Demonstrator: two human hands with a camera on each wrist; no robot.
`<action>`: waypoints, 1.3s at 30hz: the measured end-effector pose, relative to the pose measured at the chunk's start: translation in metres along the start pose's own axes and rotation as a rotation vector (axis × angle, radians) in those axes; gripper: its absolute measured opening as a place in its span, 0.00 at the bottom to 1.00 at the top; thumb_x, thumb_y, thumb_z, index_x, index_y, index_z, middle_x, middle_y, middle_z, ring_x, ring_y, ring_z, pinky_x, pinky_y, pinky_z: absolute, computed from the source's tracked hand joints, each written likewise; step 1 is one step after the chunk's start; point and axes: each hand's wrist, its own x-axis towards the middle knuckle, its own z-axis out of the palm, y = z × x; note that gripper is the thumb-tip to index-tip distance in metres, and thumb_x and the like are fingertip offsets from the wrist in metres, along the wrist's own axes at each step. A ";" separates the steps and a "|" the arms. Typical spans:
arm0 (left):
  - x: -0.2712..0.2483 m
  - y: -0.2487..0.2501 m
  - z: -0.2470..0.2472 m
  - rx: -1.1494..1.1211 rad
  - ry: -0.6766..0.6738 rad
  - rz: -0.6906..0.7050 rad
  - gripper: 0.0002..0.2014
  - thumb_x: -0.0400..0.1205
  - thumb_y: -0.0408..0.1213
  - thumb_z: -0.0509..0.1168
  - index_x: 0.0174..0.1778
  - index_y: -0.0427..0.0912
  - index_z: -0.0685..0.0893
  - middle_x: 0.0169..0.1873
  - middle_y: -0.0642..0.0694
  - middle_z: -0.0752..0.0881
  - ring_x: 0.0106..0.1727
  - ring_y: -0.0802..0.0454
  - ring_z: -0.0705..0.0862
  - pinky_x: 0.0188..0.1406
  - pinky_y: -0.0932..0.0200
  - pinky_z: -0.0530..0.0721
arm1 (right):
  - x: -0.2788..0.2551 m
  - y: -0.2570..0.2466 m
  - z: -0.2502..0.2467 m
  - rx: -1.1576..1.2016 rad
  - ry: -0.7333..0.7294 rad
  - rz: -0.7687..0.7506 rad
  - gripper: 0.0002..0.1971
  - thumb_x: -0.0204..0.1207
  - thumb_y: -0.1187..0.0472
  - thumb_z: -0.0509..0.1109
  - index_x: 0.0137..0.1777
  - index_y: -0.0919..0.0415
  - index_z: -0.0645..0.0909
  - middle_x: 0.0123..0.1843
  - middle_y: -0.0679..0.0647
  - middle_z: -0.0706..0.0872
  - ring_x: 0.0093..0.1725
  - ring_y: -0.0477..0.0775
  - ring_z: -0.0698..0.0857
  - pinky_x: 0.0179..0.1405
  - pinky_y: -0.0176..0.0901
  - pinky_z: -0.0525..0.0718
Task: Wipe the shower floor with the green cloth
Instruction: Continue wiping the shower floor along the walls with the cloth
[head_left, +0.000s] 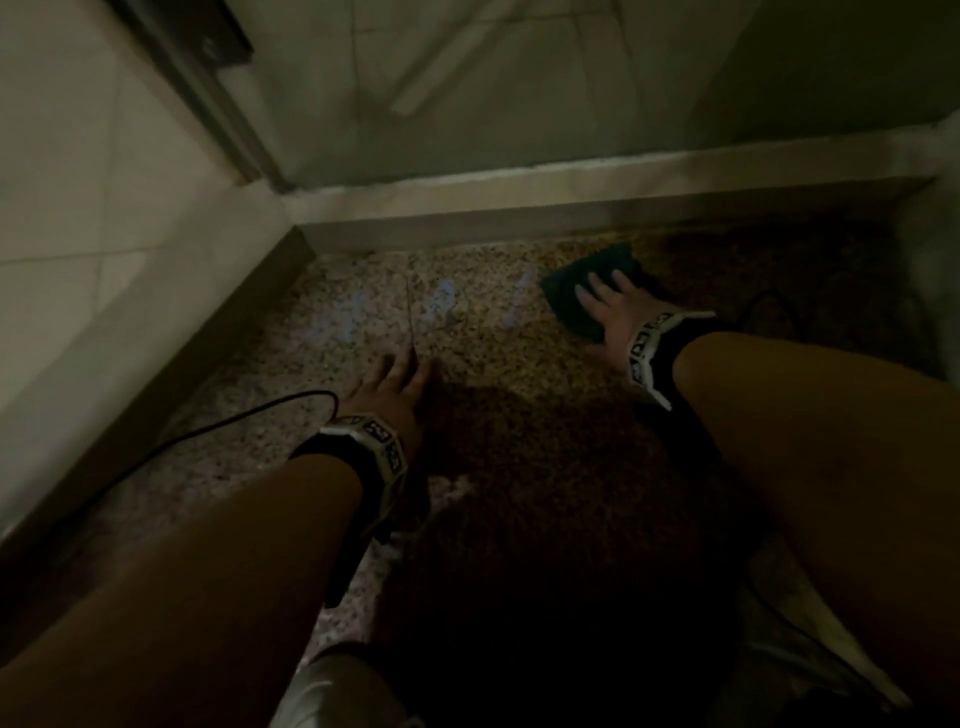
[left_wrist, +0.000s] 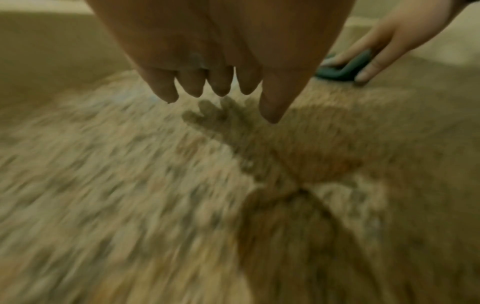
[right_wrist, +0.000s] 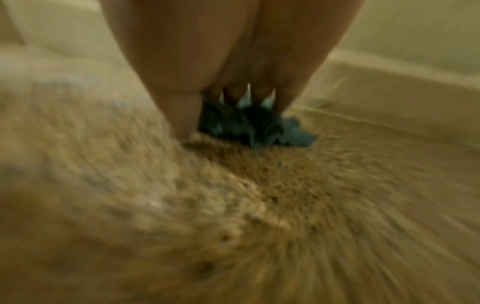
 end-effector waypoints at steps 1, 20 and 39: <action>0.001 -0.005 0.005 -0.012 0.000 -0.012 0.37 0.86 0.48 0.54 0.82 0.57 0.34 0.81 0.50 0.32 0.83 0.45 0.35 0.82 0.41 0.48 | 0.003 0.001 0.004 -0.003 0.032 -0.012 0.39 0.85 0.43 0.54 0.83 0.53 0.33 0.84 0.52 0.33 0.83 0.61 0.38 0.81 0.56 0.51; 0.022 0.020 -0.005 -0.011 -0.002 -0.064 0.35 0.87 0.44 0.54 0.82 0.59 0.36 0.80 0.53 0.29 0.82 0.45 0.35 0.78 0.41 0.58 | 0.012 -0.020 0.004 0.046 0.092 -0.132 0.35 0.87 0.62 0.53 0.83 0.50 0.33 0.84 0.48 0.30 0.83 0.56 0.36 0.82 0.49 0.46; 0.019 0.017 -0.011 0.050 -0.019 -0.055 0.41 0.85 0.37 0.59 0.81 0.60 0.35 0.80 0.54 0.30 0.83 0.47 0.38 0.73 0.42 0.70 | 0.001 -0.062 0.009 0.004 0.035 -0.290 0.39 0.83 0.71 0.55 0.84 0.48 0.35 0.84 0.46 0.31 0.83 0.54 0.36 0.81 0.50 0.50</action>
